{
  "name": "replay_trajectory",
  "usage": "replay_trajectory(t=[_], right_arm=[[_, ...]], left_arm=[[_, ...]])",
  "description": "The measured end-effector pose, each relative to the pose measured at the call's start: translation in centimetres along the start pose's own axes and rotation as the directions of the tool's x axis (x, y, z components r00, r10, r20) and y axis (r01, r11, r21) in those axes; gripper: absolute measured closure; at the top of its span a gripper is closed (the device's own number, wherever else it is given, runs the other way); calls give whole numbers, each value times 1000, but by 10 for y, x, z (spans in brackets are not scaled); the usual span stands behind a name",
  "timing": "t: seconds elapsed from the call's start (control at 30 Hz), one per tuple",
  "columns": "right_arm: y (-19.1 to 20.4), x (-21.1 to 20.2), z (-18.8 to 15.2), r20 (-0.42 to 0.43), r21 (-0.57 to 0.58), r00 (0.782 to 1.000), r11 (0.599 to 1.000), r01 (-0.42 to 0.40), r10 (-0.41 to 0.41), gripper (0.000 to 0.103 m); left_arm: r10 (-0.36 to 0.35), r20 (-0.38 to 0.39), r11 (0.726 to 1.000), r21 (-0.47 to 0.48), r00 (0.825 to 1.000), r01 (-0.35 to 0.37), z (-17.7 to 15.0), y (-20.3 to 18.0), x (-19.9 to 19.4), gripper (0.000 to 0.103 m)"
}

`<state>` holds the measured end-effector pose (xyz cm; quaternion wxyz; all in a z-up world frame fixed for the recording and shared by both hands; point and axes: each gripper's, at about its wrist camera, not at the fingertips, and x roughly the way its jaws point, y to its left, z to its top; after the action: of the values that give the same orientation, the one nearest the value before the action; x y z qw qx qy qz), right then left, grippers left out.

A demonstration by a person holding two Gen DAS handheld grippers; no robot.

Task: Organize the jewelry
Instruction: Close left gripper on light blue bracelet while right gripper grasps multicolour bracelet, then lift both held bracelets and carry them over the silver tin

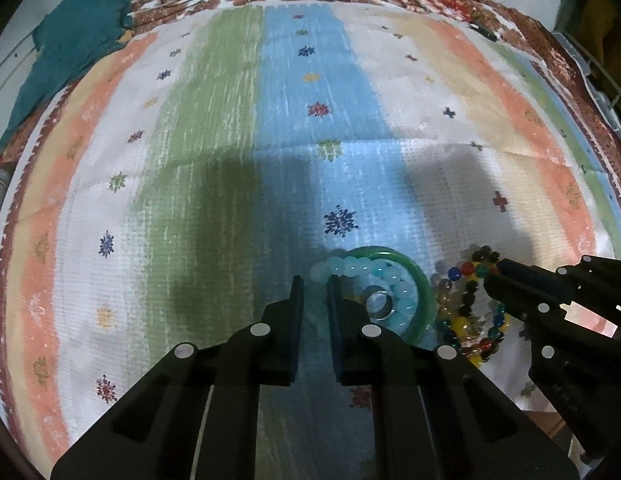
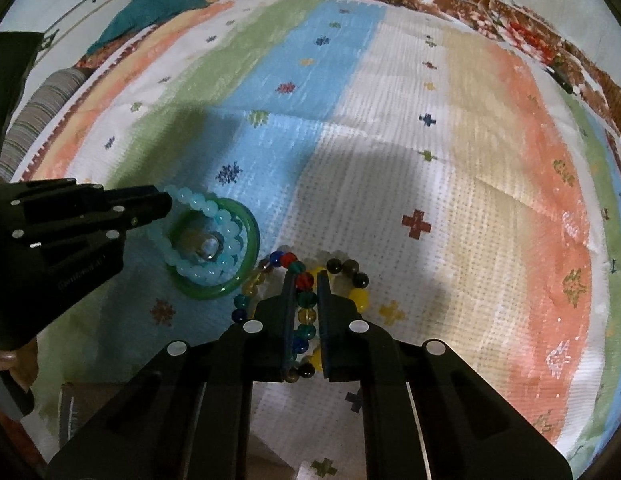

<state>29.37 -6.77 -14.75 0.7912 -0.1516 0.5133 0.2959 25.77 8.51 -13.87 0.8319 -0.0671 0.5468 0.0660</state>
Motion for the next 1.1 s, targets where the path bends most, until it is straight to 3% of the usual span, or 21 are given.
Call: replay_trajectory(t=[0.33,0.7,1.1], right_arm=[[2,-29,0,61,24,998,1000,0,-1,92],[5,-55,-4,126,53,991,997,-55,48,92],[12,-87,-14,233,61,972,998,17,-30,92]], left_arm=[[-4,58,1000,30,998,2,-4,-16,-31,92],[0,88,1000,16,996,-1,-12,-19,-53,92],[6,195,1000,-3,981,-5,-20,-20,-94,92]])
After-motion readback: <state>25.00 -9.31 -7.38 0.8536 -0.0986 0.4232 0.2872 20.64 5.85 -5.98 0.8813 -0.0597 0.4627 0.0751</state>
